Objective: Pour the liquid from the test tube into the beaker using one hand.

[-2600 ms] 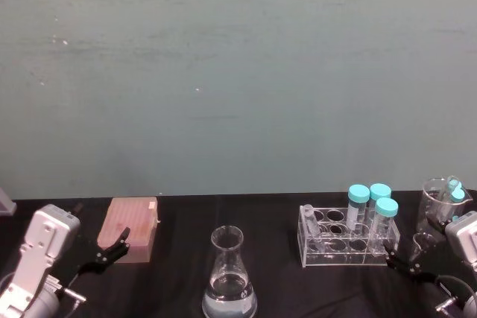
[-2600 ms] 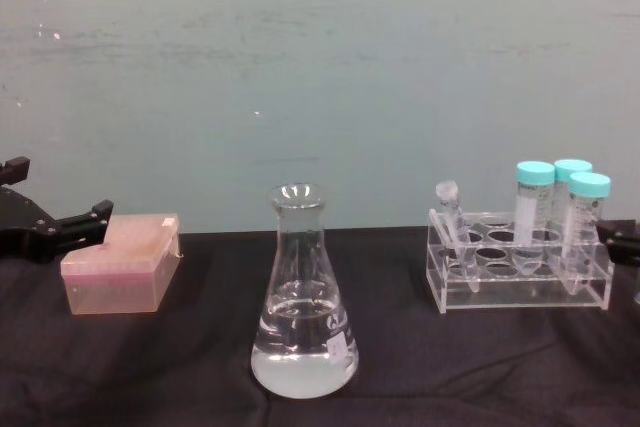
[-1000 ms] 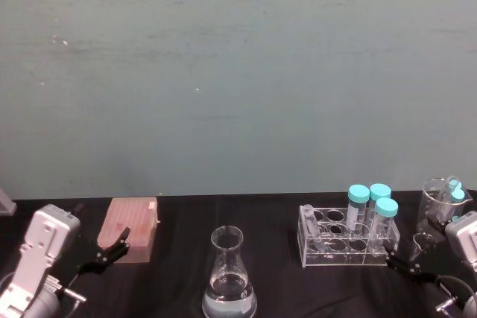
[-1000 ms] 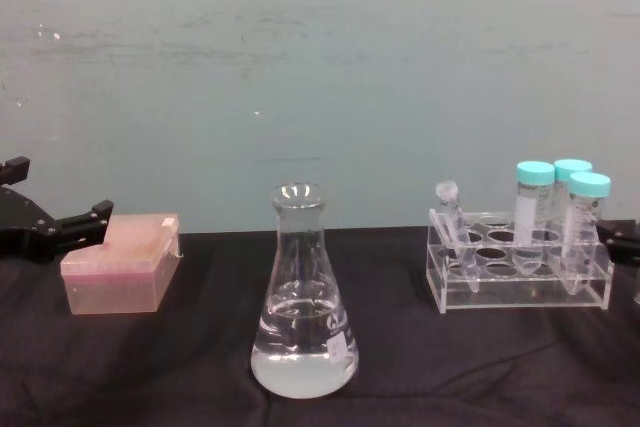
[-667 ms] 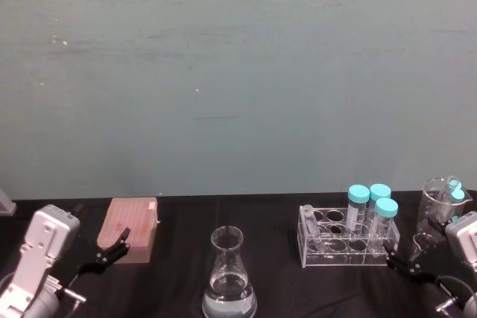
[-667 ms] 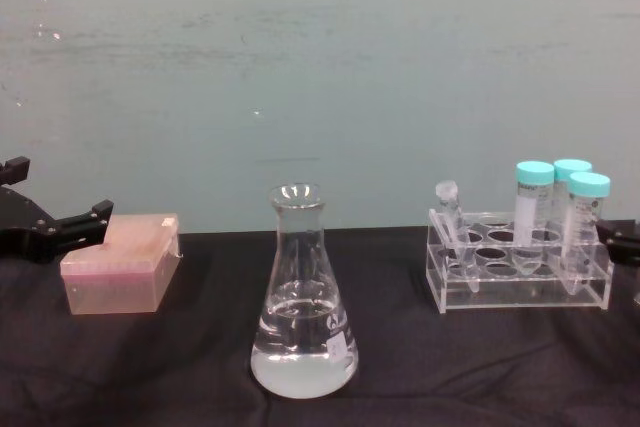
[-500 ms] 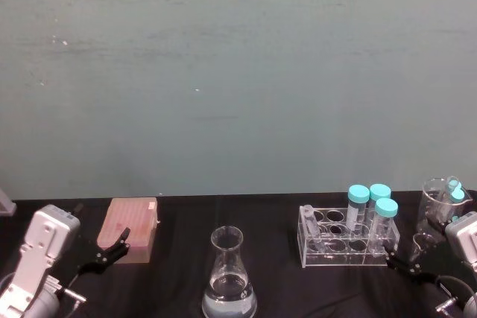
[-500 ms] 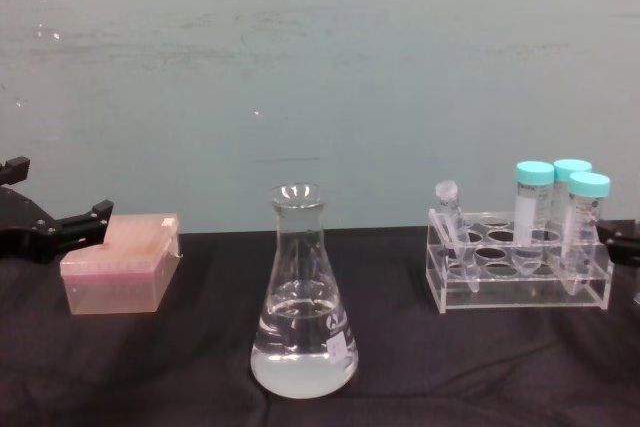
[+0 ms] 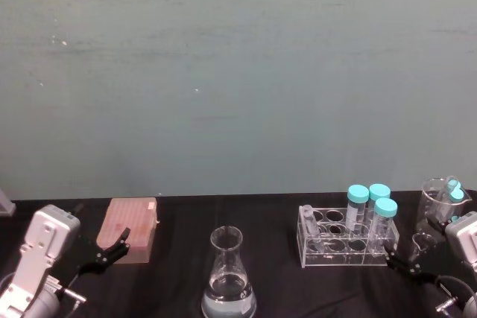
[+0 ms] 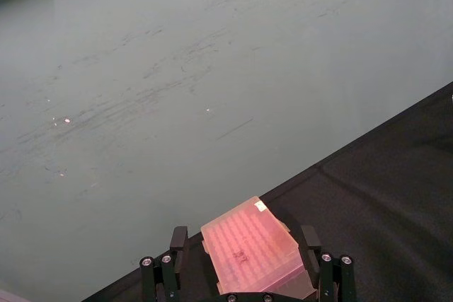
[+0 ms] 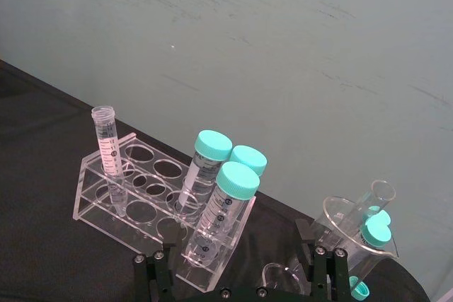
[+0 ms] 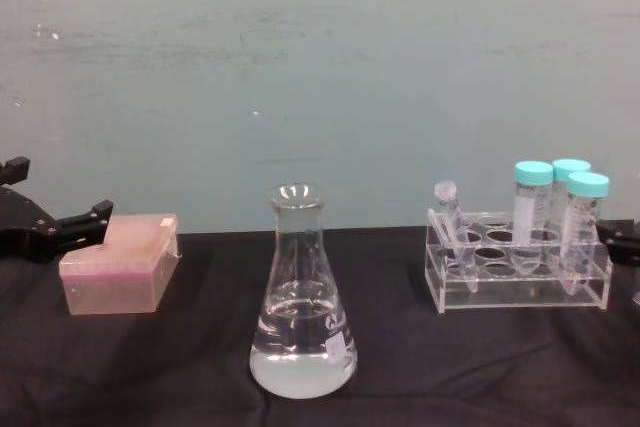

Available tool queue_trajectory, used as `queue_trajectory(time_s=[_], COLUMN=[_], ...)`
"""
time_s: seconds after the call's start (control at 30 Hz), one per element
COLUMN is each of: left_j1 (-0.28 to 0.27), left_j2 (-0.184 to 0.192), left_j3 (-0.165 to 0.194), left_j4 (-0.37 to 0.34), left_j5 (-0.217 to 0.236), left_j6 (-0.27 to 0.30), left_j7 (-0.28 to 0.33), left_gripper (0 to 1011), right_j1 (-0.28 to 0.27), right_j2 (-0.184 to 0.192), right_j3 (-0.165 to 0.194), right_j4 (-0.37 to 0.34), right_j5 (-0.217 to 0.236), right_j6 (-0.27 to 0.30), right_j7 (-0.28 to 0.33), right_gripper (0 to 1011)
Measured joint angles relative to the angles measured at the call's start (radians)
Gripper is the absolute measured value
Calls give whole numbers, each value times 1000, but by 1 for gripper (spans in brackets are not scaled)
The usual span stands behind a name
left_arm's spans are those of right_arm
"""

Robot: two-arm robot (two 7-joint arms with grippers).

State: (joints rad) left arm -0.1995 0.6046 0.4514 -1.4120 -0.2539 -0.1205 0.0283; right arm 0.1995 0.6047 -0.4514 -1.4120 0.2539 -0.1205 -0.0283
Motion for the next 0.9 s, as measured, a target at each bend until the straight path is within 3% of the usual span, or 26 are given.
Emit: queue_trajectory(time_s=[0.9], left_j1=[0], left_j2=[0], left_j3=[0], left_j4=[0], left_j5=[0], left_j6=[0], left_j7=[0], left_gripper=[1000], right_j1=[0], right_j2=[0], right_j3=[0], right_j4=[0], right_j5=[0], right_j6=[0], right_j7=[0], right_gripper=[1004])
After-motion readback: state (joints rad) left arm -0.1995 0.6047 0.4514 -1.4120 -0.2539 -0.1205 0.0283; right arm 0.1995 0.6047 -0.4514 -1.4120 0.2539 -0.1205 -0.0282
